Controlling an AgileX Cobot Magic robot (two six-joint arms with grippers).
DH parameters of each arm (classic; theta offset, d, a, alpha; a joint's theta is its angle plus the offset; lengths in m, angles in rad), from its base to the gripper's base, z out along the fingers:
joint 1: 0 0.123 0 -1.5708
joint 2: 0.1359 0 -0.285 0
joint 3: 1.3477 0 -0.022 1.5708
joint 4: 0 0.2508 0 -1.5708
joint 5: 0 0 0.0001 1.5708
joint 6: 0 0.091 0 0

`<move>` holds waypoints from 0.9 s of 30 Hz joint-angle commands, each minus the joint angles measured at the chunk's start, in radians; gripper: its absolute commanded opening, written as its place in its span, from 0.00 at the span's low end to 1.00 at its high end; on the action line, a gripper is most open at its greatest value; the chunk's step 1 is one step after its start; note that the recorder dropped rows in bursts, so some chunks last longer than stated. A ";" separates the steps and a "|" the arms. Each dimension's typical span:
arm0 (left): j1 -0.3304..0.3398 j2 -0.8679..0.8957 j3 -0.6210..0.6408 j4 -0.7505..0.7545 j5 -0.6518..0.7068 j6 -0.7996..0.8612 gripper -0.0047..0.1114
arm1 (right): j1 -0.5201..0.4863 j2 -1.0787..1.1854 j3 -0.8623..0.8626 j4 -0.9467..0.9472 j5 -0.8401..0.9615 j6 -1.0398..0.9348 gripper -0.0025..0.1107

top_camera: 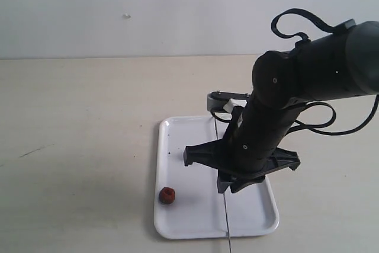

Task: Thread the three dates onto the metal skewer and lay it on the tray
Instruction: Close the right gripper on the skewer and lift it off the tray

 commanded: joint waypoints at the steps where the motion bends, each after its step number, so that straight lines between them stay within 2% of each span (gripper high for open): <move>1: -0.015 -0.006 -0.002 0.005 -0.003 -0.003 0.04 | 0.001 0.014 -0.008 -0.006 -0.044 0.007 0.36; 9: -0.015 -0.006 -0.002 0.005 -0.003 -0.003 0.04 | 0.001 0.103 -0.008 -0.066 -0.137 0.062 0.36; 15: -0.015 -0.006 -0.002 0.005 -0.003 -0.003 0.04 | 0.006 0.107 -0.008 -0.114 -0.129 0.114 0.24; 22: -0.015 -0.006 -0.002 0.005 -0.003 -0.003 0.04 | 0.006 0.137 -0.008 -0.116 -0.118 0.149 0.23; 27: -0.015 -0.006 -0.002 0.005 -0.003 -0.003 0.04 | 0.006 0.170 -0.008 -0.116 -0.136 0.159 0.17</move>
